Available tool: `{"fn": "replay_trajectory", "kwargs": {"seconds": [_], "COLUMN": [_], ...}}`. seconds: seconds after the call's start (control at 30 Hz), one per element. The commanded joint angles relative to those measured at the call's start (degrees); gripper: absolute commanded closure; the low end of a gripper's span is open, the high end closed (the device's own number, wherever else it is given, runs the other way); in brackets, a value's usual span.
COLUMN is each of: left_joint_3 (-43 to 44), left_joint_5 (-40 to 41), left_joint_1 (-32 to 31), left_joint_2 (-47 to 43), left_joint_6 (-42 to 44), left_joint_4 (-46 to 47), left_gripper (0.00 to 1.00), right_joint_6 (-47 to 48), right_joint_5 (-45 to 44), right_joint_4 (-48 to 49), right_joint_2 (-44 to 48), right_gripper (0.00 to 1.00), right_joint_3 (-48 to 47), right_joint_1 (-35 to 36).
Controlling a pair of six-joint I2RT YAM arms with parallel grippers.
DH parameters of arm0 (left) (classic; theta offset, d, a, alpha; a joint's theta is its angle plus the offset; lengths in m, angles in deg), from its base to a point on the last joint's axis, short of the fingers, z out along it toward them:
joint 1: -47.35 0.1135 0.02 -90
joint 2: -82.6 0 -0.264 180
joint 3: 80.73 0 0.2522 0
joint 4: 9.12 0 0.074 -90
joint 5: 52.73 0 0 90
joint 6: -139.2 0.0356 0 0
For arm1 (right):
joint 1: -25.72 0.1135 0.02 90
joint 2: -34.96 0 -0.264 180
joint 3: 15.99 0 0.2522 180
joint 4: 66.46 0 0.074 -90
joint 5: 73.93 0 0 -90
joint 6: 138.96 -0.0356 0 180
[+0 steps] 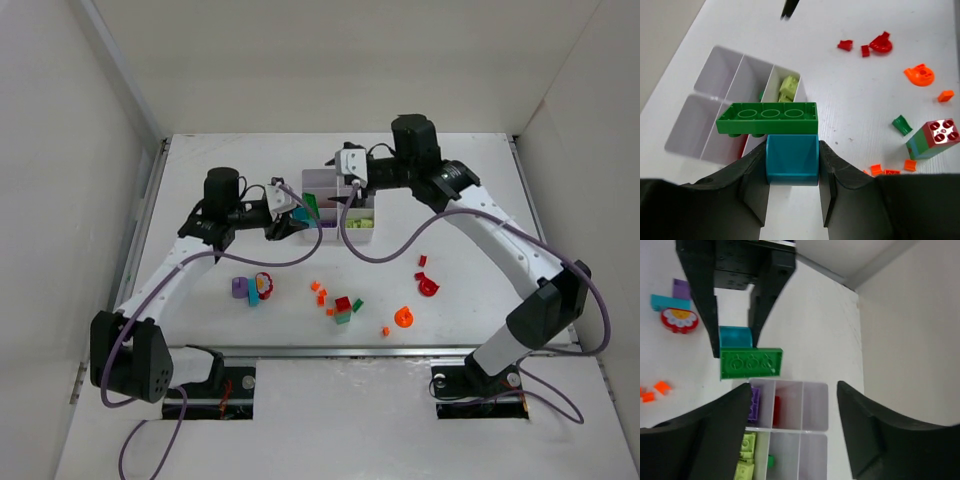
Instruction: Sort the legos into containers by color
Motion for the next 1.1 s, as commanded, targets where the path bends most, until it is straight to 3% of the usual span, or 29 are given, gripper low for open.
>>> {"fn": "replay_trajectory", "kwargs": {"seconds": [0.0,0.17,0.4,0.47,0.57,0.6,0.63,0.7,0.77,1.07], "left_joint_3": [3.63,5.65,6.71,5.75,1.99,1.01,0.21,-0.32,-0.32,-0.23], "left_joint_5": [-12.02,-10.79,-9.74,-5.03,6.22,12.61,15.89,24.57,27.08,24.11], "left_joint_1": [-0.01,-0.01,-0.54,-0.54,-2.29,-2.9,-3.6,-4.14,-4.84,-5.37], "left_joint_2": [1.42,2.04,2.04,1.43,0.11,-0.68,-0.68,-1.3,-0.78,-1.29], "left_joint_6": [8.71,8.71,8.71,8.01,2.56,2.55,2.55,2.55,3.25,3.87], "left_joint_4": [-4.78,-4.78,-4.78,-2.69,3.64,7.14,8.57,11.9,12.53,11.48], "left_gripper": [1.0,1.0,1.0,1.0,1.0,1.0,1.0,1.0,1.0,1.0], "right_joint_6": [-0.9,-0.9,-4.14,-14.45,-33.18,-46.82,-53.22,-67.17,-75.73,-87.29], "right_joint_5": [9.86,13.38,12.77,11.28,9.34,8.38,4.37,1.17,4.93,5.99], "right_joint_4": [-3.97,-6.52,-4.68,-0.38,10.56,13.23,15.26,15.28,16.85,17.92], "right_joint_2": [-2.7,-4.64,-5.17,-5.17,-5.17,-5.17,-5.87,-8.93,-12.53,-20.55], "right_gripper": [0.3,0.37,0.21,0.21,0.3,0.33,0.35,0.35,0.28,0.27], "right_joint_3": [-0.87,-1.49,-2.02,-2.02,-1.32,-1.31,-1.31,-4.03,-6.31,-11.5], "right_joint_1": [0.03,0.64,1.7,0.65,-3.91,-5.23,-6.72,-6.74,-5.87,-2.61]}}
